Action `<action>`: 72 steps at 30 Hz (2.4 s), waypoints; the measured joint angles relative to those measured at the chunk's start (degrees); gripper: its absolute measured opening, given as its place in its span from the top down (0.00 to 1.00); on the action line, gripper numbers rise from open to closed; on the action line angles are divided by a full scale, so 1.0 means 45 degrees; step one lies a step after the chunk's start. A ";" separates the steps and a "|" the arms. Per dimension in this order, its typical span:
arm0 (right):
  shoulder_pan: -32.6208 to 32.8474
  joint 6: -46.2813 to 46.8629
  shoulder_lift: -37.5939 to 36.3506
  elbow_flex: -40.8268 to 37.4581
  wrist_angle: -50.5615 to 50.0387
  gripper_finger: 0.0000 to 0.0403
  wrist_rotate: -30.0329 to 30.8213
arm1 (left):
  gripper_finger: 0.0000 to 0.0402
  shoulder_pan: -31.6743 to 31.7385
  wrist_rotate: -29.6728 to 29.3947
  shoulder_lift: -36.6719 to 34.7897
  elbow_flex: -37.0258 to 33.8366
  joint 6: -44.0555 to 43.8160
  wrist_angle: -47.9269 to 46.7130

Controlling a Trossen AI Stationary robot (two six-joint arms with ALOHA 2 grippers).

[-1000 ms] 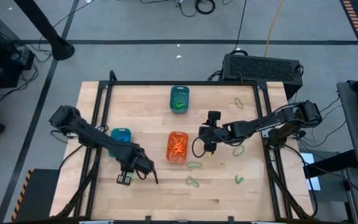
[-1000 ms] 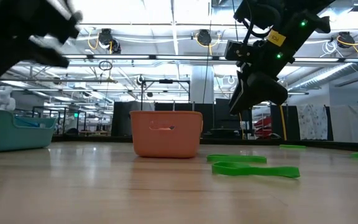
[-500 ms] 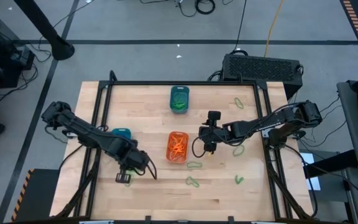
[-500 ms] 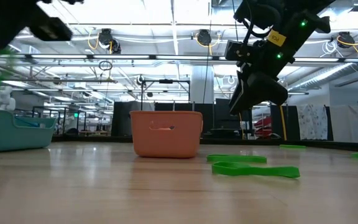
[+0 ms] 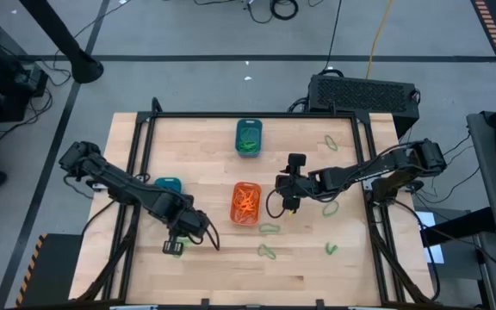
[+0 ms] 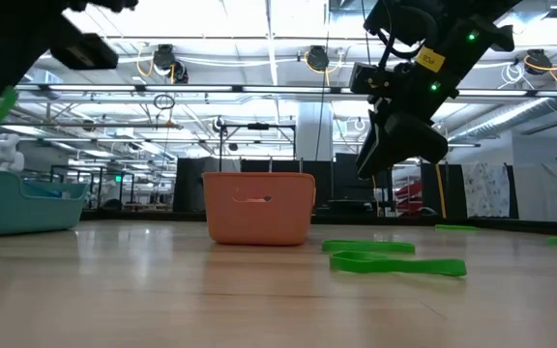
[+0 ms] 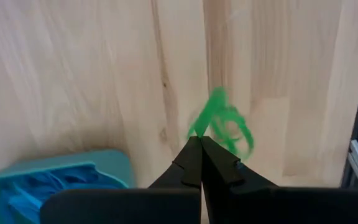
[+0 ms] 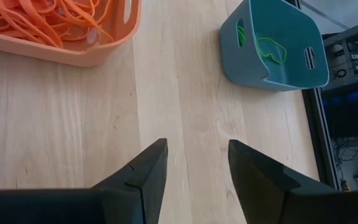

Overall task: Sort rubber bands into baskets
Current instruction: Put the green rubber band into the blue bin

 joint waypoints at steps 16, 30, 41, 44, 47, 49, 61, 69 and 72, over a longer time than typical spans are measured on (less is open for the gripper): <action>0.0000 0.0000 0.0000 0.0000 0.0000 0.60 0.0000 | 1.00 -0.0003 0.2296 0.0005 -0.1771 -0.0513 0.2131; -0.0002 0.0005 0.0000 0.0000 0.0005 0.60 0.0003 | 1.00 -0.0003 0.3505 0.0010 -0.5289 -0.1510 0.5707; -0.0003 0.0026 0.0000 0.0000 0.0005 0.60 0.0000 | 1.00 0.0502 0.1945 0.0010 -0.5041 -0.1628 0.2704; 0.0000 0.0019 0.0000 0.0000 0.0005 0.60 0.0000 | 1.00 0.0656 0.1390 -0.0143 -0.4674 -0.1477 0.1174; -0.0002 0.0015 0.0000 0.0000 0.0005 0.60 0.0000 | 1.00 0.0687 0.0957 -0.0304 -0.4210 -0.1353 0.0572; 0.0000 0.0011 0.0000 0.0000 0.0008 0.60 0.0004 | 1.00 0.0682 0.0858 -0.0400 -0.3760 -0.1170 0.0298; 0.0000 0.0005 0.0000 0.0000 0.0005 0.60 0.0004 | 1.00 0.0663 0.1383 -0.0393 0.0392 -0.0775 -0.0052; -0.0001 0.0005 0.0000 0.0000 -0.0019 0.60 0.0003 | 1.00 0.0663 0.0902 -0.0398 0.0498 -0.0826 -0.0089; -0.0004 0.0005 0.0000 0.0000 -0.0054 0.60 0.0000 | 1.00 0.0663 0.0804 -0.0379 -0.0187 -0.0808 0.0021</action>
